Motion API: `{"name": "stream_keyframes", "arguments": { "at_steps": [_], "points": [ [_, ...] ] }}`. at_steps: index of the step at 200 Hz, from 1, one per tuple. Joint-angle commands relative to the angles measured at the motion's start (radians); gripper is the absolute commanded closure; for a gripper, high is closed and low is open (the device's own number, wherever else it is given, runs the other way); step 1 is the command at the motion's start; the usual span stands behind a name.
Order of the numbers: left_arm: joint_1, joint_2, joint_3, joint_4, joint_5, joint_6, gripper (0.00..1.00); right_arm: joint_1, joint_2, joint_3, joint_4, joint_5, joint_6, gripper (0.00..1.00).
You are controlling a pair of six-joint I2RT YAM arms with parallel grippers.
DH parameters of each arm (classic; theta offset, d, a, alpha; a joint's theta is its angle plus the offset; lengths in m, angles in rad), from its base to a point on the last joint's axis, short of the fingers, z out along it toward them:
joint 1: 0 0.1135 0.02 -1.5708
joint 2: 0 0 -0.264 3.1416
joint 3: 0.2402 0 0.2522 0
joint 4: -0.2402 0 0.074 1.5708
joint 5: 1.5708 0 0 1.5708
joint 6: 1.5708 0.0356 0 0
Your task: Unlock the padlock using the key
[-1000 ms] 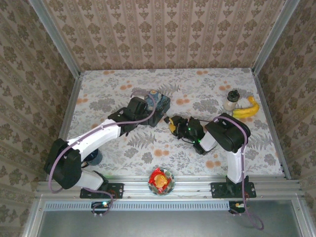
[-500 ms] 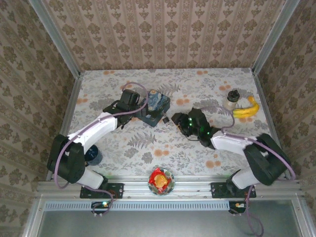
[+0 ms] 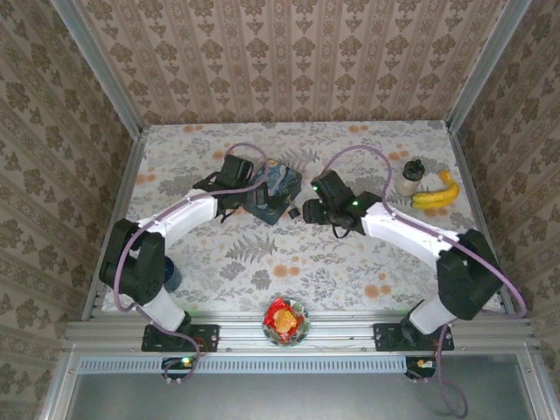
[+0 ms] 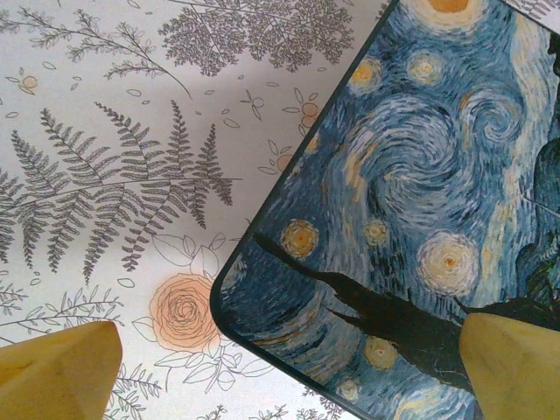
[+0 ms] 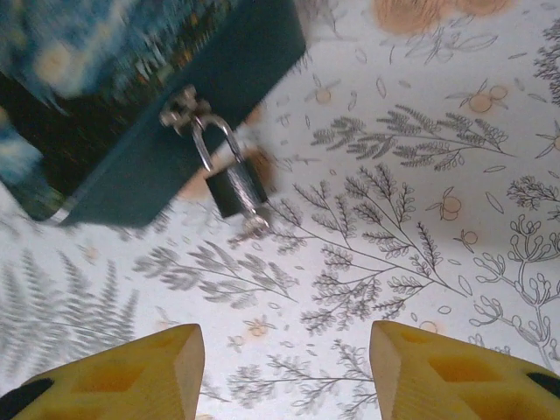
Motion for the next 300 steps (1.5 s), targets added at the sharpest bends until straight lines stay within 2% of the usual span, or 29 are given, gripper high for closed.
{"name": "stream_keyframes", "arguments": {
  "at_steps": [1,33,107,153,207,239,276,293,300],
  "points": [
    [0.005,0.017,0.008,-0.009,0.025,-0.005,0.00,0.018,0.069,0.077,-0.070,0.056,-0.150,0.46],
    [0.005,0.050,0.017,-0.003,0.042,-0.010,0.00,0.045,0.195,0.161,-0.073,0.071,-0.223,0.45],
    [0.006,0.075,0.022,-0.011,0.052,-0.015,0.00,0.035,0.401,0.292,-0.043,-0.016,-0.273,0.45],
    [0.006,0.083,0.024,-0.013,0.057,-0.017,0.00,0.006,0.457,0.322,-0.023,-0.063,-0.268,0.43],
    [0.009,0.091,0.027,-0.010,0.063,-0.019,0.00,-0.024,0.497,0.316,0.001,-0.112,-0.252,0.47],
    [0.009,0.094,0.027,-0.009,0.064,-0.021,0.00,-0.029,0.508,0.315,0.014,-0.123,-0.254,0.56],
    [0.009,0.092,0.022,-0.009,0.066,-0.026,0.00,-0.029,0.496,0.313,0.020,-0.136,-0.251,0.77],
    [0.009,0.089,0.020,-0.007,0.066,-0.027,0.00,-0.030,0.473,0.303,0.021,-0.140,-0.245,0.80],
    [0.009,0.087,0.021,-0.007,0.067,-0.027,0.00,-0.030,0.461,0.297,0.022,-0.146,-0.241,0.84]
  ]
}}
